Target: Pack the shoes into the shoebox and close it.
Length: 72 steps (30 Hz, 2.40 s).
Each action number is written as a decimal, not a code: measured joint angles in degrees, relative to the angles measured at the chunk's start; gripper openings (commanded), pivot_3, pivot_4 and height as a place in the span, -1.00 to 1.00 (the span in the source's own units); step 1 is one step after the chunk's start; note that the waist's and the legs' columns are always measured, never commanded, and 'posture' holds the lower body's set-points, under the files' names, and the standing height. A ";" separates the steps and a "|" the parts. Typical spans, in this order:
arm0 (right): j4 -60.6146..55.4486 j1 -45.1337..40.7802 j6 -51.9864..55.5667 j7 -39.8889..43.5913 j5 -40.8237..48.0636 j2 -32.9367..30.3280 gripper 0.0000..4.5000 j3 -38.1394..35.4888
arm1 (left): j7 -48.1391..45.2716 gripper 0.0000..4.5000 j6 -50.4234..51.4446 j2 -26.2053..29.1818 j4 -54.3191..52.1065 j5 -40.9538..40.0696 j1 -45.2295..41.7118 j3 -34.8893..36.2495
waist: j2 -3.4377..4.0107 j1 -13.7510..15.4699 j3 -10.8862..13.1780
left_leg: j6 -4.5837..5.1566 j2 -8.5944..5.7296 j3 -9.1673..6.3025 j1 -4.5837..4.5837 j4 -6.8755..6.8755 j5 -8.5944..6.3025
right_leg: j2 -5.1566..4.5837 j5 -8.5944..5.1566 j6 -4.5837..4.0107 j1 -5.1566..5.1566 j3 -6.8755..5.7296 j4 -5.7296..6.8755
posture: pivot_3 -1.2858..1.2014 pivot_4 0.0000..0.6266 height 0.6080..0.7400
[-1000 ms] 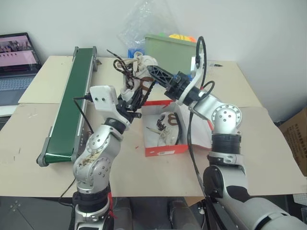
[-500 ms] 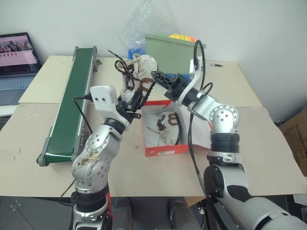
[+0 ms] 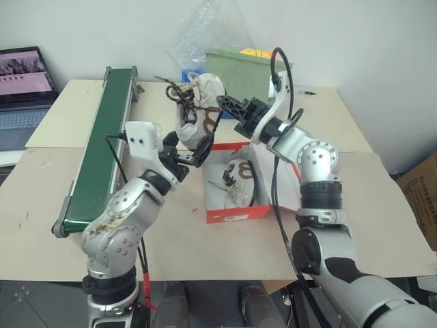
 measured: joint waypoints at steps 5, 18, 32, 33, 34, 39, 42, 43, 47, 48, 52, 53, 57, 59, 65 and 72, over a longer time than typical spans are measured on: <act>1.56 -1.14 -0.08 -2.35 -9.46 -6.90 -0.91 6.41 | -2.47 0.99 3.18 10.95 -0.84 -6.15 3.26 8.44 | 0.01 -0.01 0.01 | 0.00 0.00 0.01 -0.03 -0.05 0.00 | -0.01 -0.01 0.00 -0.05 0.00 -0.05 | 0.03 -0.52 1.00; -2.98 2.58 6.16 3.12 -19.04 -11.31 -0.91 18.17 | -3.98 0.99 2.24 18.60 1.42 -6.16 5.20 15.11 | 0.03 0.18 0.02 | -0.01 0.00 0.03 -0.04 -0.06 -0.01 | -0.01 -0.01 -0.01 -0.05 0.01 -0.06 | 0.03 -0.52 1.00; -17.89 9.18 17.68 8.08 -19.19 -14.66 -0.91 23.19 | -3.34 0.99 -0.60 17.38 1.44 -5.54 6.96 12.36 | 0.03 0.17 0.02 | -0.01 0.00 0.03 -0.03 -0.07 -0.01 | -0.01 -0.01 -0.01 -0.06 0.02 -0.07 | 0.03 -0.52 1.00; -18.83 10.09 18.23 8.19 -19.21 -14.67 -0.91 23.46 | -3.12 0.99 -0.83 16.85 1.53 -5.51 6.93 12.02 | 0.02 0.21 0.01 | -0.01 0.00 0.03 -0.03 -0.06 -0.01 | -0.01 -0.01 -0.01 -0.03 0.02 -0.08 | 0.03 -0.52 1.00; -19.43 10.80 18.45 8.20 -19.21 -14.63 -0.91 23.72 | -2.85 0.99 -0.96 16.30 1.71 -5.48 6.93 11.93 | 0.01 0.28 0.01 | -0.01 0.00 0.02 -0.02 -0.02 -0.01 | -0.01 -0.02 -0.01 -0.02 0.01 -0.07 | 0.03 -0.52 1.00; -21.30 13.39 18.79 8.23 -19.34 -14.02 -0.91 25.24 | -2.39 0.99 -1.58 15.93 2.31 -3.93 6.95 10.47 | -0.01 0.38 -0.01 | -0.01 0.00 0.02 -0.01 0.00 -0.01 | -0.02 -0.02 -0.01 0.01 0.01 -0.07 | 0.03 -0.52 1.00; -22.46 13.81 19.07 8.29 -19.76 -14.13 -0.91 26.21 | -2.24 0.99 -1.65 15.80 2.31 -3.74 6.95 10.38 | -0.01 0.38 -0.01 | -0.01 0.00 0.02 -0.01 -0.02 -0.01 | -0.02 -0.02 -0.01 0.00 0.01 -0.07 | 0.03 -0.52 1.00; -22.73 13.92 19.16 8.35 -19.84 -14.22 -0.91 26.60 | -2.24 0.99 -1.66 15.80 2.31 -3.73 6.95 10.37 | -0.01 0.38 -0.01 | -0.01 0.00 0.02 -0.01 -0.02 -0.01 | -0.02 -0.02 -0.01 0.00 0.01 -0.07 | 0.03 -0.52 1.00; -24.80 15.71 19.15 9.06 -20.53 -14.71 -0.91 29.14 | -2.19 0.99 -1.72 15.80 2.31 -3.57 7.02 10.39 | -0.06 0.54 -0.04 | -0.01 0.00 0.02 -0.01 0.01 -0.01 | -0.02 -0.02 0.00 0.03 0.00 -0.08 | 0.03 -0.52 1.00; -24.95 15.95 18.80 9.19 -21.07 -14.78 -0.91 30.17 | -2.18 0.99 -1.72 15.80 2.30 -3.56 7.02 10.37 | -0.07 0.54 -0.06 | -0.01 0.00 0.02 0.01 0.01 -0.01 | -0.02 -0.02 0.00 0.05 0.00 -0.07 | 0.03 -0.52 1.00; -25.02 16.28 14.33 9.67 -25.63 -15.84 -0.91 36.79 | -2.15 0.99 -1.76 15.80 2.27 -3.19 7.25 10.04 | -0.16 0.55 -0.22 | -0.02 0.00 0.02 0.11 0.01 -0.01 | -0.02 -0.02 0.00 0.11 0.00 -0.09 | 0.03 -0.52 1.00; -24.75 16.24 13.06 10.04 -26.90 -16.09 -0.91 38.03 | -2.10 0.99 -1.77 15.74 2.28 -3.00 7.33 9.86 | -0.21 0.56 -0.26 | -0.02 0.00 0.02 0.17 0.01 -0.01 | -0.02 -0.02 0.00 0.18 -0.01 -0.10 | 0.03 -0.52 1.00; -23.18 15.93 9.62 11.70 -30.27 -16.56 -0.33 40.87 | -1.67 1.00 -1.84 15.49 2.25 -2.70 7.39 9.29 | -0.28 0.50 -0.31 | -0.03 0.02 0.02 0.57 0.00 -0.02 | -0.02 -0.03 0.00 0.68 -0.04 -0.37 | 0.03 -0.52 1.00; -21.96 15.60 8.82 12.05 -31.46 -16.37 -0.06 41.00 | -1.60 1.00 -1.93 15.43 2.20 -2.45 7.40 9.17 | -0.28 0.47 -0.31 | -0.11 0.02 0.02 0.69 0.00 -0.07 | -0.03 -0.04 -0.01 0.81 -0.04 -0.44 | 0.03 -0.52 1.00; -17.68 12.02 7.11 13.71 -32.74 -15.16 0.82 40.29 | -1.83 1.00 -2.69 15.02 2.29 -0.95 7.13 7.32 | -0.27 0.23 -0.31 | -0.10 0.03 0.03 0.71 -0.04 -0.07 | -0.02 -0.03 0.00 0.79 -0.03 -0.42 | 0.03 -0.52 1.00; -18.96 8.01 11.28 16.20 -30.07 -13.38 0.82 35.24 | -5.92 1.00 -2.90 15.65 3.86 0.70 3.58 1.86 | -0.21 0.23 -0.26 | -0.02 0.02 0.02 0.04 -0.06 -0.01 | -0.02 -0.02 0.01 0.13 -0.01 -0.33 | 0.03 -0.52 1.00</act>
